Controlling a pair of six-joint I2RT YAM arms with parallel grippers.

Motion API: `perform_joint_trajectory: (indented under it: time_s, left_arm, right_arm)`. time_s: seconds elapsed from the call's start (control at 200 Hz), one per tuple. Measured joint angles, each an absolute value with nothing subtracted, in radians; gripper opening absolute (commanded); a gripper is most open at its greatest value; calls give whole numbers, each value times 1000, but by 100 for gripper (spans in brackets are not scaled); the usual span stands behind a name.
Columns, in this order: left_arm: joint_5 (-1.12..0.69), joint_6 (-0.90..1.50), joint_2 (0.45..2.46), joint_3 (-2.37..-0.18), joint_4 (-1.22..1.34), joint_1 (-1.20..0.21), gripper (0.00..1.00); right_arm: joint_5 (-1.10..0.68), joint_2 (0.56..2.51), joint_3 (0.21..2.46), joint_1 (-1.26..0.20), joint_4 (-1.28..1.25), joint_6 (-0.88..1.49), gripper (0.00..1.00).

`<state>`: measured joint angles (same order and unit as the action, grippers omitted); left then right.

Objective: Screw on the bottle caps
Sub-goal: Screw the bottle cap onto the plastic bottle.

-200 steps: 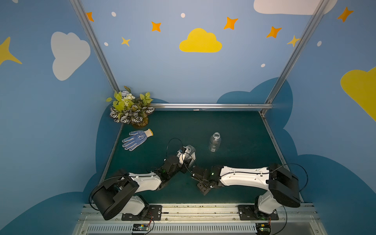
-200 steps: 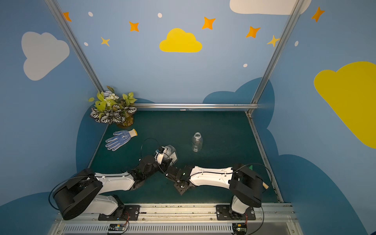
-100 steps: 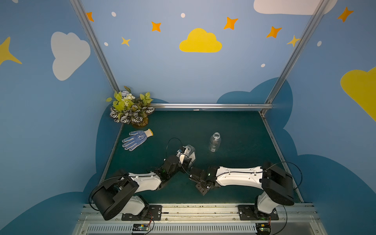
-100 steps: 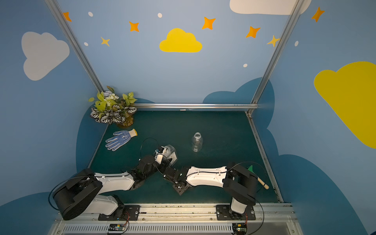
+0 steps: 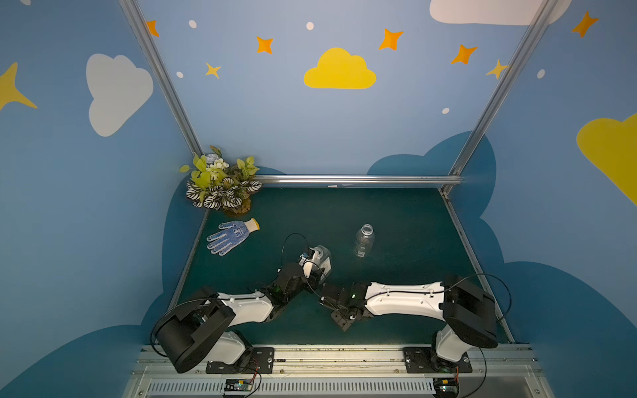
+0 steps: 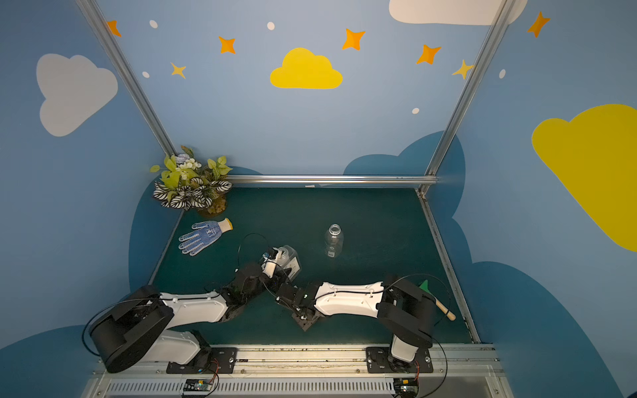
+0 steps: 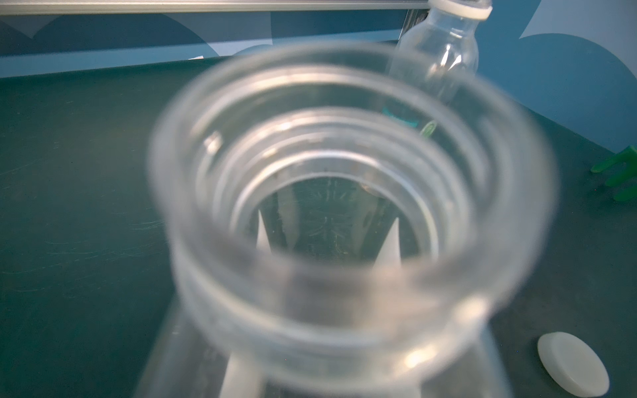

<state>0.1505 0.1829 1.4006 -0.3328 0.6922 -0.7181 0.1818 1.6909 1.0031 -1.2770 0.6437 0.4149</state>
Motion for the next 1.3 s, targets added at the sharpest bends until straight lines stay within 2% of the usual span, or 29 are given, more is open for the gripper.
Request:
perform_joint_trajectory:
  time_s: [0.376, 0.726, 1.297]
  left_arm:
    - [149, 182, 1401, -334, 690, -718, 38]
    - [149, 182, 1402, -339, 686, -718, 38]
    - [149, 179, 1418, -350, 688, -718, 38]
  right_arm:
    - [177, 1667, 1002, -1262, 632, 414, 27]
    - [200, 1696, 1016, -1260, 638, 409, 53]
    - [247, 1724, 1045, -1247, 671, 403, 57]
